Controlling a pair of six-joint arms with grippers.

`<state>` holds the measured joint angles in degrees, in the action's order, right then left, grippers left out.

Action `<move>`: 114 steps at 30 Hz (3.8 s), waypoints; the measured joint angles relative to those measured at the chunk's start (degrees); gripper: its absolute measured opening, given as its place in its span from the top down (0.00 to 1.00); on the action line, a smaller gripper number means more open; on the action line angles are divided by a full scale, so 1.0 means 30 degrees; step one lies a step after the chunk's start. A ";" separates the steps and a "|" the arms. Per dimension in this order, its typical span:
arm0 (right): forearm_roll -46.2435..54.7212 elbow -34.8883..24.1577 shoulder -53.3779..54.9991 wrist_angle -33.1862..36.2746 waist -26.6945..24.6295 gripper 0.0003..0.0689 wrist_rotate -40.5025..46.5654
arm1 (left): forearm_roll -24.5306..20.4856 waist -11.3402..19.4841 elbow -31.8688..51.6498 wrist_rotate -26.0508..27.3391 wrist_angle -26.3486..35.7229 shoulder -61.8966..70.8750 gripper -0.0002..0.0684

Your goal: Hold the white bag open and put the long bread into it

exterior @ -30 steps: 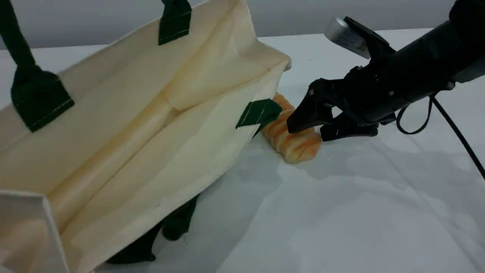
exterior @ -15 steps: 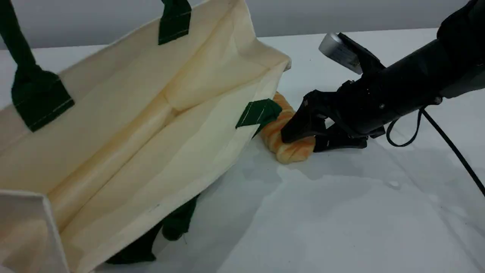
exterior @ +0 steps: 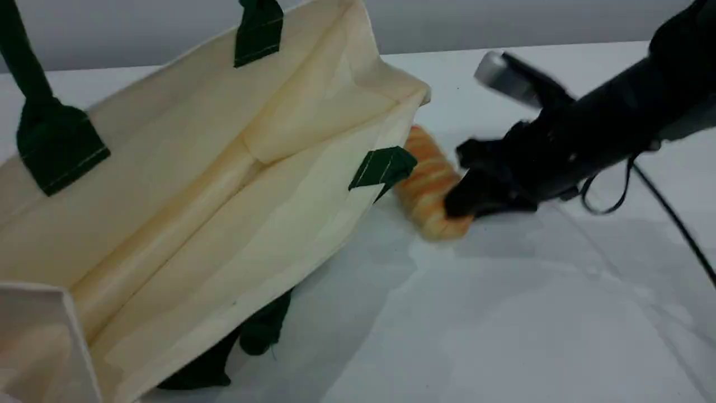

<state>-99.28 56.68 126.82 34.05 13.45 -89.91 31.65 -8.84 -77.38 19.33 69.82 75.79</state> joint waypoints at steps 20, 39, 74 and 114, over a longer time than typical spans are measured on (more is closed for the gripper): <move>1.1272 -0.0105 -1.0712 0.6371 -0.3574 0.92 0.6843 | -0.1570 0.0033 -0.0897 0.0572 -0.2524 0.0708 0.88; 1.3218 -0.0105 -1.4741 1.0888 -0.3310 0.93 1.1009 | 0.2443 -0.0436 -0.3675 0.2826 -0.0825 0.2737 0.88; 1.4244 -0.0105 -1.2277 0.6538 0.3326 0.93 1.2302 | 0.2445 -0.0553 -0.4566 0.3835 -0.1378 0.4369 0.88; 1.0983 0.3934 -0.4876 0.6416 0.6928 0.93 1.0967 | 0.2585 -0.0536 -0.4566 0.3761 -0.0789 0.4348 0.88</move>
<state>-66.33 68.48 112.19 53.30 34.24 -57.01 39.41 -10.45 -91.08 30.61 67.45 88.83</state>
